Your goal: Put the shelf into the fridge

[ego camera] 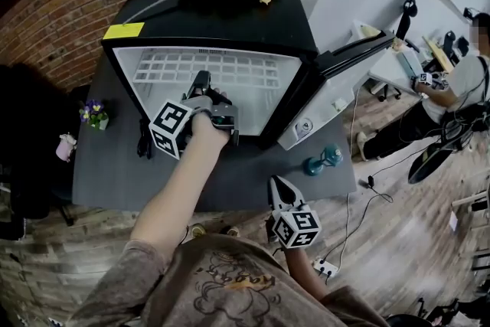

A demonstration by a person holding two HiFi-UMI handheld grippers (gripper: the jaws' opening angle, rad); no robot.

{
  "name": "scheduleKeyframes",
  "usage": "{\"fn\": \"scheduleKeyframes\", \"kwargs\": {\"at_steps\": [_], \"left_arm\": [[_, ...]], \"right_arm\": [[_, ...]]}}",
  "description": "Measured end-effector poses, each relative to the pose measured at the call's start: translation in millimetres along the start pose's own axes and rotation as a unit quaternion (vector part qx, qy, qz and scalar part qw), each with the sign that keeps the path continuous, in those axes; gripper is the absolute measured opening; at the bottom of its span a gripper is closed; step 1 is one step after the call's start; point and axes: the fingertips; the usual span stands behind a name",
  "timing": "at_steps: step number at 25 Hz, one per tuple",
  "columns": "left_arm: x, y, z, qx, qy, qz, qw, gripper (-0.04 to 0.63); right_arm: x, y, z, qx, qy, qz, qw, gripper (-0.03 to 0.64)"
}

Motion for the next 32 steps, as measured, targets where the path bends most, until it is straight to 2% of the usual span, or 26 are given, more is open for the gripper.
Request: {"fn": "scheduleKeyframes", "kwargs": {"at_steps": [32], "left_arm": [[-32.4, 5.1, 6.4, -0.004, -0.005, 0.005, 1.0, 0.051]], "right_arm": [[-5.7, 3.7, -9.5, -0.004, -0.021, -0.001, 1.0, -0.003]]}}
Point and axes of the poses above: the fingertips, and each gripper's own axes: x backward along the fingers, z to its left, y out of its top, and after that the axes turned 8 degrees about -y, right-handed
